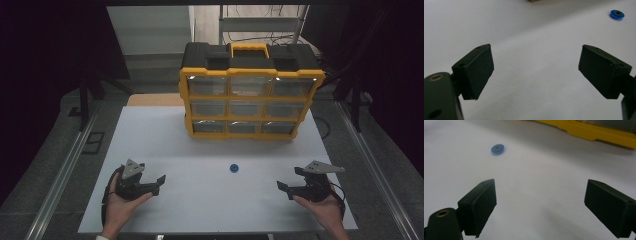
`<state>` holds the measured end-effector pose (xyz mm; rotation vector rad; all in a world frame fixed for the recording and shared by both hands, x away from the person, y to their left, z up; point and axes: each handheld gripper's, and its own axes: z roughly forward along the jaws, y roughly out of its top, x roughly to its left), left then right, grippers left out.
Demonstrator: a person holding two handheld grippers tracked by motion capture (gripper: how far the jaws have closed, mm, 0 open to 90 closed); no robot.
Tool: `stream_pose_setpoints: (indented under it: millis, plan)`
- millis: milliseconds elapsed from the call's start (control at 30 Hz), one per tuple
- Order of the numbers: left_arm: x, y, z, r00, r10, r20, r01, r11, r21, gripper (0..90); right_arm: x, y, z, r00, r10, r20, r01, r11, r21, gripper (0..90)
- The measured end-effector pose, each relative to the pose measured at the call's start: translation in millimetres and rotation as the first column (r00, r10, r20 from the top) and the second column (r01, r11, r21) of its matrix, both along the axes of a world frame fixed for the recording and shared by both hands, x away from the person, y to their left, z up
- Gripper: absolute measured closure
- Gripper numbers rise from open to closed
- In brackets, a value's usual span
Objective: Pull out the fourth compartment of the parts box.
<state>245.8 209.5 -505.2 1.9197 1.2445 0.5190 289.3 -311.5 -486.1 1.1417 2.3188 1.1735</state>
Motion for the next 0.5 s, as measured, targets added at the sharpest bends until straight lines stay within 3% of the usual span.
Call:
stream_pose_setpoints:
  millis: [233,500]
  plan:
    - [-3.4,-3.0,-1.2,1.0000,-0.008,0.001,0.008,0.9997,0.021,13.3,2.1,-0.9,-2.5,0.9999,-0.003,-0.015,0.003,1.0000,-0.007,11.6]
    - [-4.3,-6.4,-0.4,0.9996,-0.023,0.016,0.023,0.9989,0.040,13.8,-3.4,-1.3,-0.6,0.9997,-0.026,0.000,0.026,0.9997,-0.002,11.6]
